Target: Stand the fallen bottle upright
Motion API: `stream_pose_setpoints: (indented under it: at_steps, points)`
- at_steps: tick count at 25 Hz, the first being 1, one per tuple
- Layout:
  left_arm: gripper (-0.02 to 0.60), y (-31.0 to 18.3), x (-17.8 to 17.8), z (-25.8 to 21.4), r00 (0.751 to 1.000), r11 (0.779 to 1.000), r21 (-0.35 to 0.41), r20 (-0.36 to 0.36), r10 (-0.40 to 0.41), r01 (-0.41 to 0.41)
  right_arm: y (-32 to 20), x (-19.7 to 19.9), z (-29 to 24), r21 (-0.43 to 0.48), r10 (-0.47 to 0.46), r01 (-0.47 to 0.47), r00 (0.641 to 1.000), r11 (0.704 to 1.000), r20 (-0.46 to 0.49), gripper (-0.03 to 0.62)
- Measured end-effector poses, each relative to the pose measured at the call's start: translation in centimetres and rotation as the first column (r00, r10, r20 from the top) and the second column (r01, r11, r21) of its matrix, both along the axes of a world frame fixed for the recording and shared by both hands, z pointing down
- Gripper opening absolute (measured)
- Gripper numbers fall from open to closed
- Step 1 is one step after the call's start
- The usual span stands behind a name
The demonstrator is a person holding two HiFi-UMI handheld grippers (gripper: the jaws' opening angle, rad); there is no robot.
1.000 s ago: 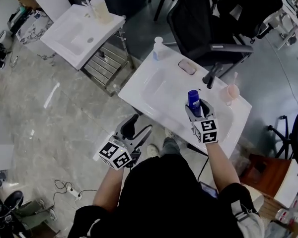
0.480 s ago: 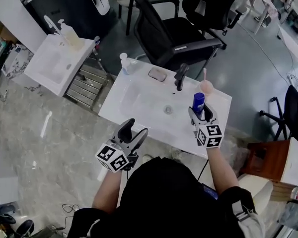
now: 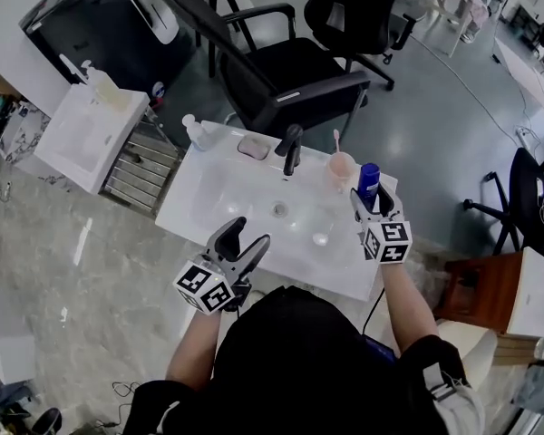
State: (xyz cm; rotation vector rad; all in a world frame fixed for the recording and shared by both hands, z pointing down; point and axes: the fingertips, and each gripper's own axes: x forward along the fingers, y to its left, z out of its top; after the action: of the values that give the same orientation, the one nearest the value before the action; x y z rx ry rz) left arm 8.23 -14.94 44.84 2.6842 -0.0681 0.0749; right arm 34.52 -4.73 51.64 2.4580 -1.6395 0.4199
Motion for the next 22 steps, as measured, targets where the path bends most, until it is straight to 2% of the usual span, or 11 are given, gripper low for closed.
stream_pose_setpoints:
  at_steps: [9, 22]
  points:
    - [0.318, 1.5, 1.6, 0.1, 0.994, 0.995, 0.011, 0.052, -0.098, 0.098, -0.9, 6.1, 1.2, 0.026, -0.014, 0.013, 1.0, 1.0, 0.017, 0.285]
    - [0.318, 2.5, 2.0, 1.8, 0.964, 0.977, -0.008, 0.164, -0.207, 0.211, -3.8, 10.4, 4.1, 0.104, -0.041, 0.031, 0.995, 0.994, 0.09, 0.285]
